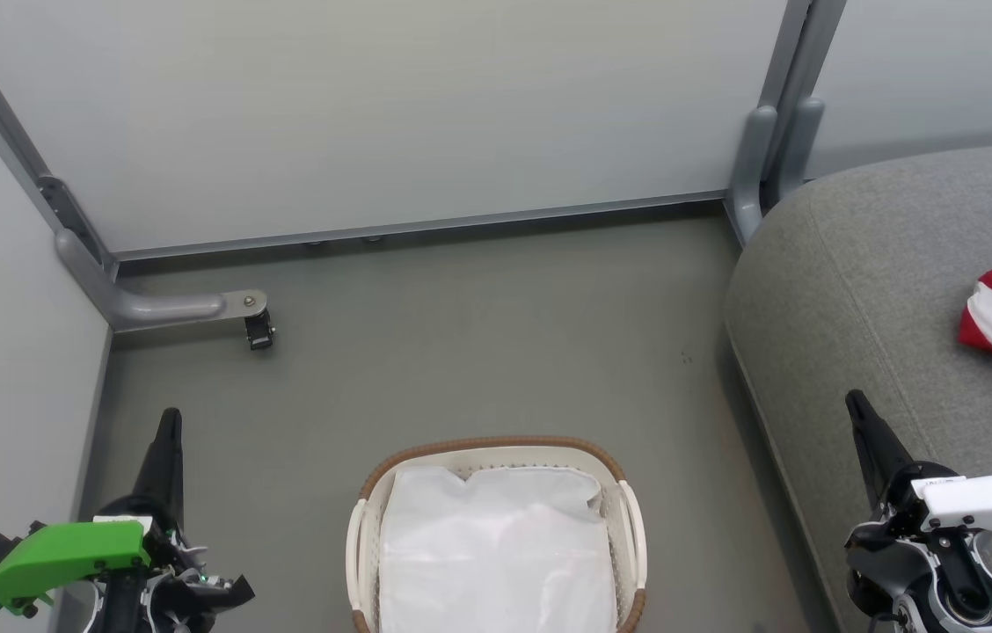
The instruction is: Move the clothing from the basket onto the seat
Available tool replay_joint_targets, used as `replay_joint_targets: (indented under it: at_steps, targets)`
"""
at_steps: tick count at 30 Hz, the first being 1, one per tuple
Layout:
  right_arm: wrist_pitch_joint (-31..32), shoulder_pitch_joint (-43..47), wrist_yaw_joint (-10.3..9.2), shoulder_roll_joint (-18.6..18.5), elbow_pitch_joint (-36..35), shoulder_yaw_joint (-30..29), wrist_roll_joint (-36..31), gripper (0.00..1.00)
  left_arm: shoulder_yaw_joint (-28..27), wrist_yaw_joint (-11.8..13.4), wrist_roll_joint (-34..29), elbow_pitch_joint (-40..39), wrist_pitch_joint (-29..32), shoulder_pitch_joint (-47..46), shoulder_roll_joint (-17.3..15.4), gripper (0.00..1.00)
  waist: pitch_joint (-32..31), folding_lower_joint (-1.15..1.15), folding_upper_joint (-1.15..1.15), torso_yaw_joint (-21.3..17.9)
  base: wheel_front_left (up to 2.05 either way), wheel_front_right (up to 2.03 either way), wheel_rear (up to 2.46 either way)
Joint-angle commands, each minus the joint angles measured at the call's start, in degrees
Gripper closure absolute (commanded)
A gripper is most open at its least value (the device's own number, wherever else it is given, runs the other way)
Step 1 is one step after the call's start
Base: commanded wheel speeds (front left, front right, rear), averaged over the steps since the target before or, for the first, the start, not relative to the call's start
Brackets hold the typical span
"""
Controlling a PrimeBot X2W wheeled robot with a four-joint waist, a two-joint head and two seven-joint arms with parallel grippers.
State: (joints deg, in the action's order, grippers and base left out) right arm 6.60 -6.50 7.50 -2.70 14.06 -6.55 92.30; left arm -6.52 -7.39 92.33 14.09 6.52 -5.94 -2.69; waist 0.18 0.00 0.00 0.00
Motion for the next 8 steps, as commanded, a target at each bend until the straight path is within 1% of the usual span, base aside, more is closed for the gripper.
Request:
replay_joint_targets:
  at_steps: [1, 8]
  targets:
    - [0.1, 0.6, -0.02, -0.3, -0.2, -0.1, 0.2, 1.0, -0.1, -0.2, 0.2, -0.1, 0.2, -0.6, -0.4, 1.0, 0.0, 0.0, 0.0, 0.0, 0.0, 0.0, 0.0]
    - [0.1, 0.6, -0.02, -0.3, -0.2, -0.1, 0.2, 1.0, -0.1, -0.2, 0.2, -0.1, 0.2, -0.6, -0.4, 1.0, 0.0, 0.0, 0.0, 0.0, 0.0, 0.0, 0.0]
